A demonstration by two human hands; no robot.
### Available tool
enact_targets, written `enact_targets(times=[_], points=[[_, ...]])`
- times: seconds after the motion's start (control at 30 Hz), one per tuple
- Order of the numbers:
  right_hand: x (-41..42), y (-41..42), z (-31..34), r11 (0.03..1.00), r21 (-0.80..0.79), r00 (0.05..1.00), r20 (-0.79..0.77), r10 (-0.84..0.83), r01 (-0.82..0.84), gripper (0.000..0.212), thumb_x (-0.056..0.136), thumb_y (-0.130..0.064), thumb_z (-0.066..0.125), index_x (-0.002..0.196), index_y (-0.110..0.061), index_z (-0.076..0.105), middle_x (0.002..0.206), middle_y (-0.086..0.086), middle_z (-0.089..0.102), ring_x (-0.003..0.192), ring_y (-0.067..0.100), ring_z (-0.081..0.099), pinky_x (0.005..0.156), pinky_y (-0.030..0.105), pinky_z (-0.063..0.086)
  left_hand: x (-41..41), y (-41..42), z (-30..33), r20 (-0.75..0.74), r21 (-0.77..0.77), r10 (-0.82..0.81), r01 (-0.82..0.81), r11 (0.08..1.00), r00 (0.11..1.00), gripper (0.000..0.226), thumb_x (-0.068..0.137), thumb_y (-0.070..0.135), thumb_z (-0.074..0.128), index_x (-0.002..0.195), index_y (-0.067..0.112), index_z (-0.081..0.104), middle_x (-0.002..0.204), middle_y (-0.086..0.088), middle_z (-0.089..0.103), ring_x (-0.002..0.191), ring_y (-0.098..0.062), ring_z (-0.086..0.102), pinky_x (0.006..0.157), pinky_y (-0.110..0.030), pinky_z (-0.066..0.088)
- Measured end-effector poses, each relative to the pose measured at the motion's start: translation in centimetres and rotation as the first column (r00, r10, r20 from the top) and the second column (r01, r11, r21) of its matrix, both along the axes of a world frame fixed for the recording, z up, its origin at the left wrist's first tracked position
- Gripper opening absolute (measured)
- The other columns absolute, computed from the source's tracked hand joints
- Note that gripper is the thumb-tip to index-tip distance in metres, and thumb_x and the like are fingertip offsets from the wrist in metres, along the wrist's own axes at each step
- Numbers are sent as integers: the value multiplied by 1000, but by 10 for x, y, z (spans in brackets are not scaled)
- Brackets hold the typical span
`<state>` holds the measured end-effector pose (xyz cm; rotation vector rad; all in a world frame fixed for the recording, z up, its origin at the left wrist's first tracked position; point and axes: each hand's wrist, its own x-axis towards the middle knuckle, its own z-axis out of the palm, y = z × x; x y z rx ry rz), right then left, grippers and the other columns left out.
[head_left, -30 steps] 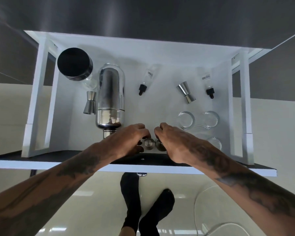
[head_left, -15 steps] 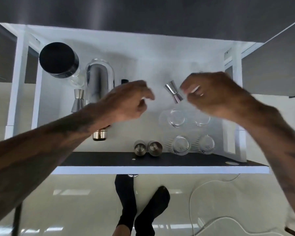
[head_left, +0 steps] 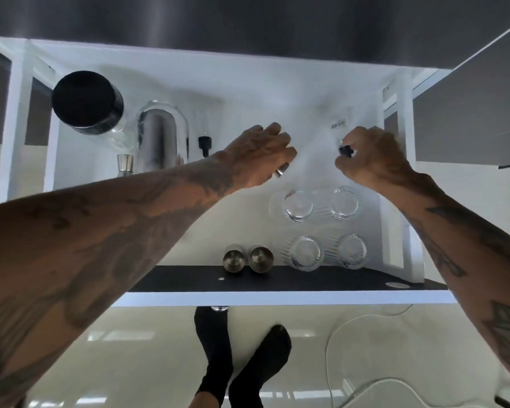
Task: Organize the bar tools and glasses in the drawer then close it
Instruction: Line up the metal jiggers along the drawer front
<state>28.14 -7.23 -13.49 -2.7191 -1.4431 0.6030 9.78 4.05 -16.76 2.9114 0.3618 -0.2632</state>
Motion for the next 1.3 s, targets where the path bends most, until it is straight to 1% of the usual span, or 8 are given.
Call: enact_targets(times=[0.17, 0.3, 0.4, 0.53, 0.6, 0.7, 1.03, 1.3], points=[[-8, 1, 3, 999, -12, 999, -12, -30, 30, 45, 83, -18, 63, 125, -2, 58, 126, 26, 52, 113, 41, 54, 91, 37, 47, -30, 7, 11, 36, -171, 228, -219, 961, 973, 40, 90, 12, 56, 129, 15, 56, 114, -6, 60, 111, -28, 51, 86, -38, 45], [-25, 6, 26, 980, 197, 997, -76, -11, 25, 36, 86, -18, 60, 121, -7, 62, 127, 16, 57, 107, 31, 62, 97, 33, 46, -74, -13, 29, 203, -529, 565, -396, 750, 800, 33, 80, 7, 69, 112, 9, 66, 97, -8, 68, 89, -25, 66, 79, -36, 54], [-60, 3, 49, 951, 294, 963, -216, 160, -92, 24, 87, -17, 62, 110, -12, 68, 112, 9, 65, 89, 23, 70, 88, 38, 56, -109, -40, 32, 156, -683, 647, -392, 616, 746, 33, 80, 10, 78, 110, 11, 66, 104, -2, 72, 94, -15, 70, 84, -34, 60], [-108, -7, 59, 929, 207, 860, -359, 363, -305, 20, 90, -18, 62, 108, -18, 69, 107, 2, 65, 90, 16, 67, 82, 36, 57, -124, -68, 22, 132, -696, 641, -390, 603, 756, 39, 74, 15, 84, 110, 13, 68, 106, -3, 73, 89, -7, 69, 84, -22, 58], [-118, -9, 56, 926, 185, 844, -384, 376, -328, 19, 91, -20, 60, 108, -19, 69, 108, 0, 65, 92, 14, 66, 83, 36, 56, -120, -72, 20, 97, -714, 598, -363, 599, 795, 40, 75, 15, 83, 111, 11, 68, 104, -4, 73, 89, -12, 70, 82, -32, 58], [-119, -10, 52, 934, 199, 859, -370, 353, -298, 19, 91, -21, 60, 108, -21, 68, 107, -2, 65, 91, 13, 65, 81, 34, 57, -119, -68, 18, 34, -713, 517, -342, 612, 855, 38, 76, 13, 81, 111, 12, 66, 101, -3, 72, 87, -16, 69, 79, -41, 58], [-121, -21, 47, 911, 191, 861, -303, 410, -366, 20, 90, -19, 59, 109, -21, 68, 102, -2, 62, 87, 15, 58, 82, 31, 50, -164, -59, 21, -194, -659, 361, -394, 641, 912, 34, 82, 17, 76, 107, 28, 58, 103, 6, 71, 92, -9, 67, 84, -39, 56], [-124, -27, 53, 873, 140, 833, -260, 488, -468, 23, 92, -16, 57, 113, -18, 66, 111, -1, 63, 104, 21, 58, 92, 30, 45, -164, -65, 16, -334, -598, 273, -426, 679, 902, 45, 84, 6, 69, 109, 40, 53, 109, 9, 68, 95, -7, 62, 87, -38, 55]])
